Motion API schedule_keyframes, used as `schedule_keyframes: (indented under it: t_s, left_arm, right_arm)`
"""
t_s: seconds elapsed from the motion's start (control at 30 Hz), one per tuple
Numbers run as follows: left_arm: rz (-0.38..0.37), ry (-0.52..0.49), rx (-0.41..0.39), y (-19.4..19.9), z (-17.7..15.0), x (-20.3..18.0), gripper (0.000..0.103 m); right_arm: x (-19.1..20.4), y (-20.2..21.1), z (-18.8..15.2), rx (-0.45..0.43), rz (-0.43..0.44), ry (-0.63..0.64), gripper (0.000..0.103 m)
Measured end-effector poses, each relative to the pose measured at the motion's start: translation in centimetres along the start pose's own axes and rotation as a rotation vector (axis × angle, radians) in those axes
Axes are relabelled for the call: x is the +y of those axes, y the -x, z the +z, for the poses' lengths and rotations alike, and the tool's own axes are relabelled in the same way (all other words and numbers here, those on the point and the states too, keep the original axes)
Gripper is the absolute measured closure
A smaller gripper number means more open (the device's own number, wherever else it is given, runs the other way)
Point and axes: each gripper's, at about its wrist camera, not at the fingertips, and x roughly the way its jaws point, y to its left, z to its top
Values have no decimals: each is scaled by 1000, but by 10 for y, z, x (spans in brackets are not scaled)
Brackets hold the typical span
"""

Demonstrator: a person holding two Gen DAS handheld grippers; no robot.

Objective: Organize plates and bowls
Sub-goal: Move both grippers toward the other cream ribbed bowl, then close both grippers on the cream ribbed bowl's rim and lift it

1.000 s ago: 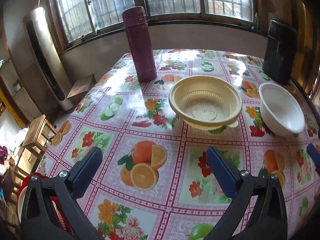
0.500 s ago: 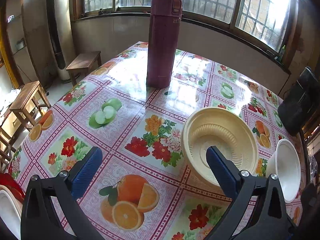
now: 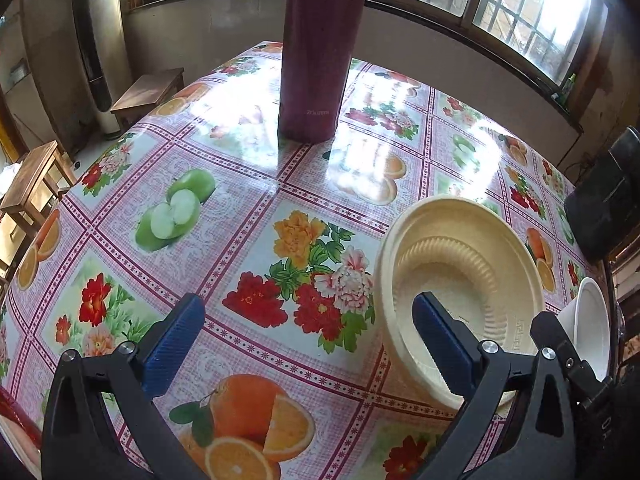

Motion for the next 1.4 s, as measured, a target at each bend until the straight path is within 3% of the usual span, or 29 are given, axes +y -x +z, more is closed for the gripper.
schedule_keyframes:
  t_s: [0.2, 0.3, 0.57, 0.67, 0.73, 0.83, 1.33, 1.4]
  left_arm:
    - [-33, -26, 14, -6, -3, -9, 0]
    - [-49, -37, 27, -9, -5, -13, 0]
    - [-2, -79, -35, 1, -8, -22, 3]
    - [3, -82, -42, 0, -9, -23, 12]
    - [-12, -69, -30, -3, -10, -18, 31]
    - [-53, -51, -12, -8, -11, -15, 46]
    - [-86, -119, -18, -3, -18, -31, 79]
    - [-87, -128, -20, 0, -20, -33, 79]
  right_arm:
    - [6, -4, 3, -25, -59, 69, 49]
    - [4, -8, 2, -14, -67, 71, 61]
    - [2, -6, 2, -29, -82, 85, 68]
    - [3, -6, 2, -34, -86, 98, 71]
    - [4, -6, 2, -35, -85, 101, 74]
    - [5, -6, 1, -35, -80, 112, 75]
    - [12, 1, -3, -34, -76, 141, 88]
    - [12, 4, -4, -33, -79, 135, 89]
